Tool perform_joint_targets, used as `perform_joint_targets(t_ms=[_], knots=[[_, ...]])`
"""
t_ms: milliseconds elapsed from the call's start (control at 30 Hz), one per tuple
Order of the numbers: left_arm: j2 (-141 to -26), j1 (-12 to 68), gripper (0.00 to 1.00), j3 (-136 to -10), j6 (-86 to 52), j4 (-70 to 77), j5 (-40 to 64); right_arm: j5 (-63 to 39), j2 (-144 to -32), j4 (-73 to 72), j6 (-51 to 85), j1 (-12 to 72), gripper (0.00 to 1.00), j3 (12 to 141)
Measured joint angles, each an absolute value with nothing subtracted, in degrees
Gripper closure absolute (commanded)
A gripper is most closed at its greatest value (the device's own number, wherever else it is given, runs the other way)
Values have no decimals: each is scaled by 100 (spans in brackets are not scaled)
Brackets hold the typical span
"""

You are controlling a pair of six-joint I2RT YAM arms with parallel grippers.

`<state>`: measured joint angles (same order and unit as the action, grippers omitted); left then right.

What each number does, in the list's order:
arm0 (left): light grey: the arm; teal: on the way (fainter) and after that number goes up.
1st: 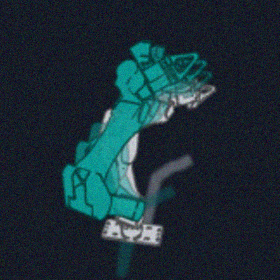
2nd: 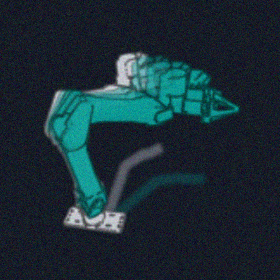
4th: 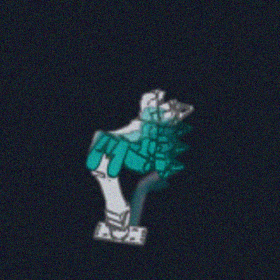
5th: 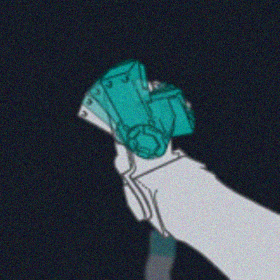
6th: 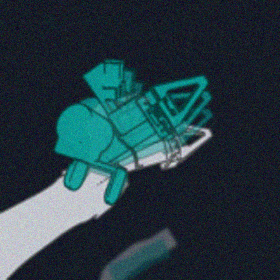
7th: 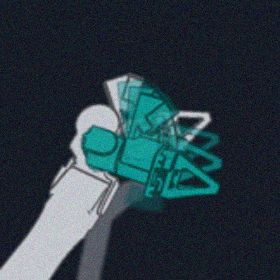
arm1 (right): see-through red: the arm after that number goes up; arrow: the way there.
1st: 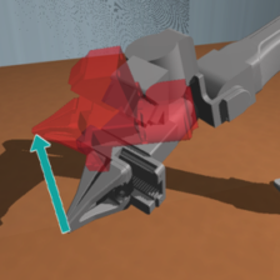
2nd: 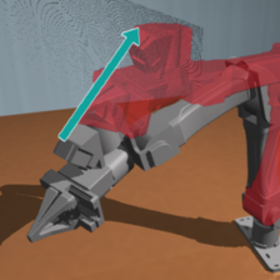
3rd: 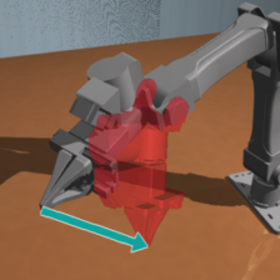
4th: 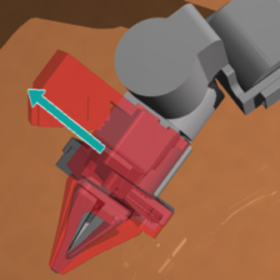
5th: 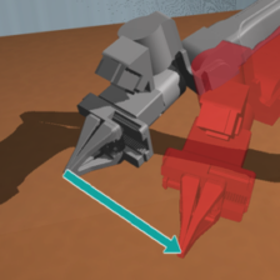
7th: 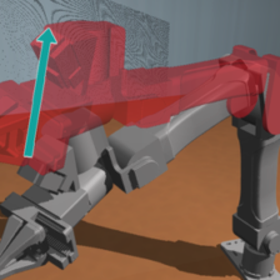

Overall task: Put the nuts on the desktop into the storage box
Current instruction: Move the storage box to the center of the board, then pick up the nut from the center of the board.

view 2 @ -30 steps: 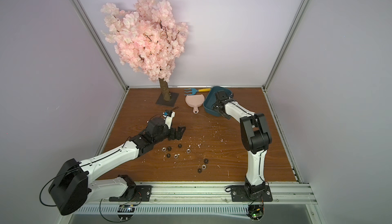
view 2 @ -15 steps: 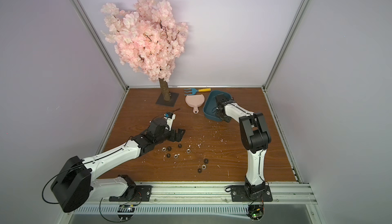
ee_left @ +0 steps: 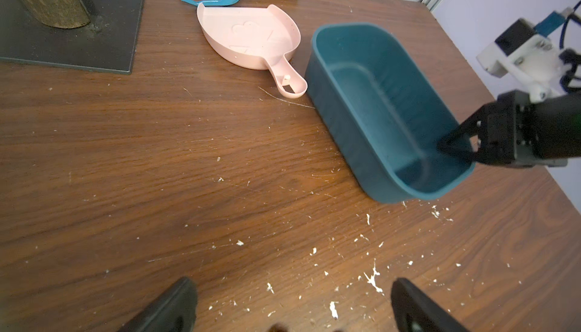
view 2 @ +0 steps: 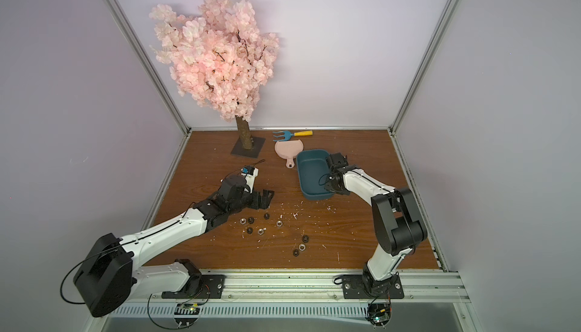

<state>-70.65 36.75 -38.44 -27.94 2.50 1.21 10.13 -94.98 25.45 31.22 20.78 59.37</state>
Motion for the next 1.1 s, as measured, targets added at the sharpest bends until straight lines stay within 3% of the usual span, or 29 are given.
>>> perform_joint_targets(t_ms=[333, 500, 733, 1100], knots=[[-6941, 3675, 0, -3782, -3730, -624, -274, 596, -8995, 2499, 2377, 2628, 84, 5398], [-6954, 3675, 1, -3946, -4187, -1365, -637, 609, -9000, 2556, 2235, 2834, 77, 5398], [-7061, 3498, 0, -4038, -4899, -2049, -886, 701, -8764, 2856, 2130, 2882, 59, 5566], [-7264, 3321, 11, -4021, -4925, -2097, -639, 847, -7087, 2633, 1686, 3168, 30, 6198]])
